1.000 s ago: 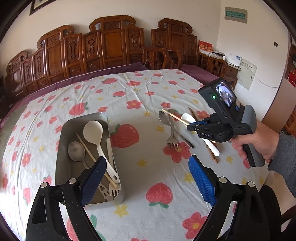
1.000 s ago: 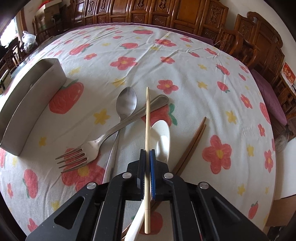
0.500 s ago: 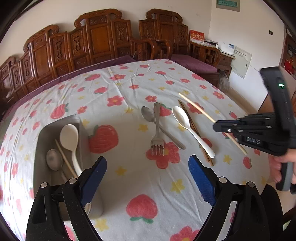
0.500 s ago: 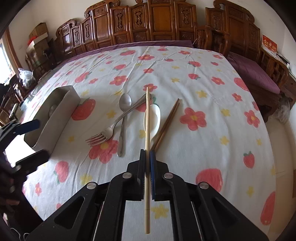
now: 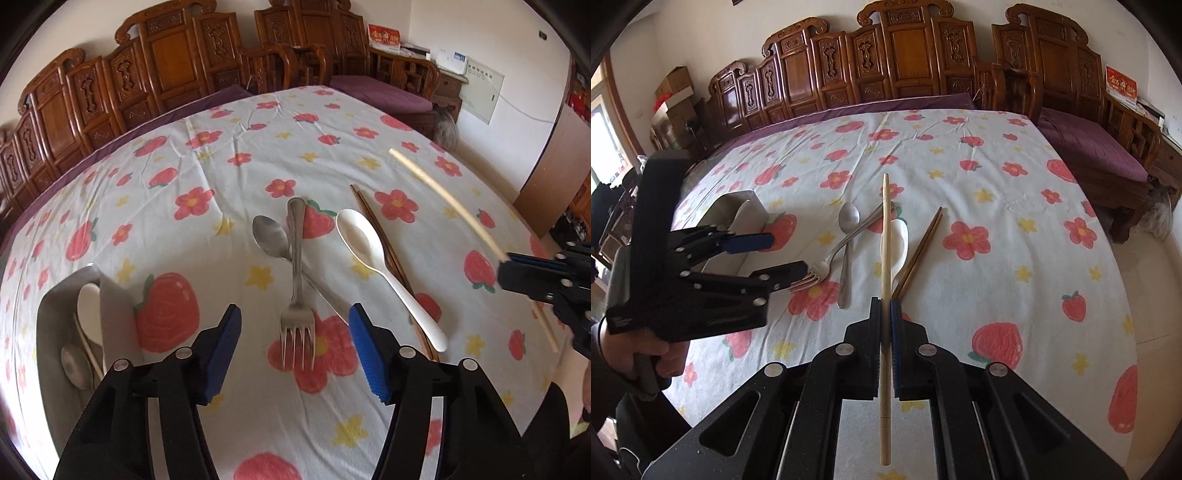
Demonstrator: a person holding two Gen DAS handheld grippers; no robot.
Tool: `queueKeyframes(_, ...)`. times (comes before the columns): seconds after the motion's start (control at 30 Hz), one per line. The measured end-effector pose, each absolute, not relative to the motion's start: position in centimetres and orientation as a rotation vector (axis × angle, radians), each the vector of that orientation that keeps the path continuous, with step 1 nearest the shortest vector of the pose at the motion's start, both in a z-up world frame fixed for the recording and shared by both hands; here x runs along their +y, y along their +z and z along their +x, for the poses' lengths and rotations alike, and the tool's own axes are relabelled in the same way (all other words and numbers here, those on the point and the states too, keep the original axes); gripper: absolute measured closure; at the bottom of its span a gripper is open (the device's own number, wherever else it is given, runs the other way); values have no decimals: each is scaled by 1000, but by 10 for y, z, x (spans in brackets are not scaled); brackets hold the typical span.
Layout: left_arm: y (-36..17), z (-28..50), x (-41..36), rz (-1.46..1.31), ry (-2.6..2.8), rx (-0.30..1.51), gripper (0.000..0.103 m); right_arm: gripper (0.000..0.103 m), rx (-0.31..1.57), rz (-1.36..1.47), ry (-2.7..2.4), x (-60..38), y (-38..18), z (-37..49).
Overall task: Organize utensils
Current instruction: 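Grasp the steel fork by its handle with the left tool while the right tool holds the chopstick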
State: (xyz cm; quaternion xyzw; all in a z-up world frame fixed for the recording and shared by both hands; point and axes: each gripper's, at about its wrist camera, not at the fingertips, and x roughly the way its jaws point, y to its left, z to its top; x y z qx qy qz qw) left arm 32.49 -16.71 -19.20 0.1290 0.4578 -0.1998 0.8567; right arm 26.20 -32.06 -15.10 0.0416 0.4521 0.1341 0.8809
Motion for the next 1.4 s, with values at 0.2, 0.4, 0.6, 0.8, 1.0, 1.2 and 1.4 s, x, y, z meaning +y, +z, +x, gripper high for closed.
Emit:
queueKeyframes(0.2,-209,353,-179,312,-400,1026,60,97,952,111,277,-326,-154,263)
queueKeyframes(0.4,-222,366,-182,336,-386,1073,66,97,959,123,278,-327,-157,264)
queueKeyframes(0.6,-228,371,-188,356,-389,1094,75,97,962,136,278,-329,-158,265)
queueKeyframes(0.8,-230,377,-189,318,-390,1112,76,97,966,134,278,-328,-160,264)
queueKeyframes(1.0,-231,379,-188,279,-416,1127,91,97,968,133,279,-328,-160,264)
queueKeyframes(1.2,-231,380,-188,266,-408,1132,91,97,969,132,280,-328,-161,264)
queueKeyframes(1.4,-231,380,-188,262,-405,1134,97,97,965,132,285,-327,-159,264)
